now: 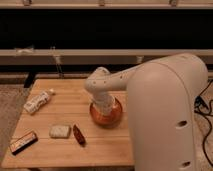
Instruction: Place the ceramic cup in the ceramic bowl
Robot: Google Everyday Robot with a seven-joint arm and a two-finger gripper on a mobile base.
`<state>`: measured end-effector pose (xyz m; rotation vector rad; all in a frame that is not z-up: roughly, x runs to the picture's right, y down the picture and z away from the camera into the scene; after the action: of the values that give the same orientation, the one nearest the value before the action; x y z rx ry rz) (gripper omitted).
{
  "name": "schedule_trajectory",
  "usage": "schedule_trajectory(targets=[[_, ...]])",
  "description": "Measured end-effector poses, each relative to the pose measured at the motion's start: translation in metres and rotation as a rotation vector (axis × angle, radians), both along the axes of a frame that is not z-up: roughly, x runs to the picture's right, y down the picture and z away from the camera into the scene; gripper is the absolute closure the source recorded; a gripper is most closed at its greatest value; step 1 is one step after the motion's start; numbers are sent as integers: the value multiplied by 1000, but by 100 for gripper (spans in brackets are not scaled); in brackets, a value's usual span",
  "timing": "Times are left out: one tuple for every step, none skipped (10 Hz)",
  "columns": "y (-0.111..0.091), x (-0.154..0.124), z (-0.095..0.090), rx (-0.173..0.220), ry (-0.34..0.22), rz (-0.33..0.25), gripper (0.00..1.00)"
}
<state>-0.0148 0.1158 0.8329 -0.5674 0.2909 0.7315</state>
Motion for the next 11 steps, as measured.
schedule_trajectory(targets=[[1,1,-1,-3,3,-1,20],[2,0,-2,-3,6,-1,20],[1,0,-6,1,5,-1,20],[-5,-1,-12,12,0,1,20],[-13,1,-21,24,-7,0,20],[-24,1,-33,38,-25,3,20],[-31,1,-41,45,-40,8,20],[-39,2,-47,52,-58,12,20],[-49,2,-54,53,-83,16,20],[-53,2,-56,50,-100,18,20],[-57,-2,-58,40,-125,20,20]])
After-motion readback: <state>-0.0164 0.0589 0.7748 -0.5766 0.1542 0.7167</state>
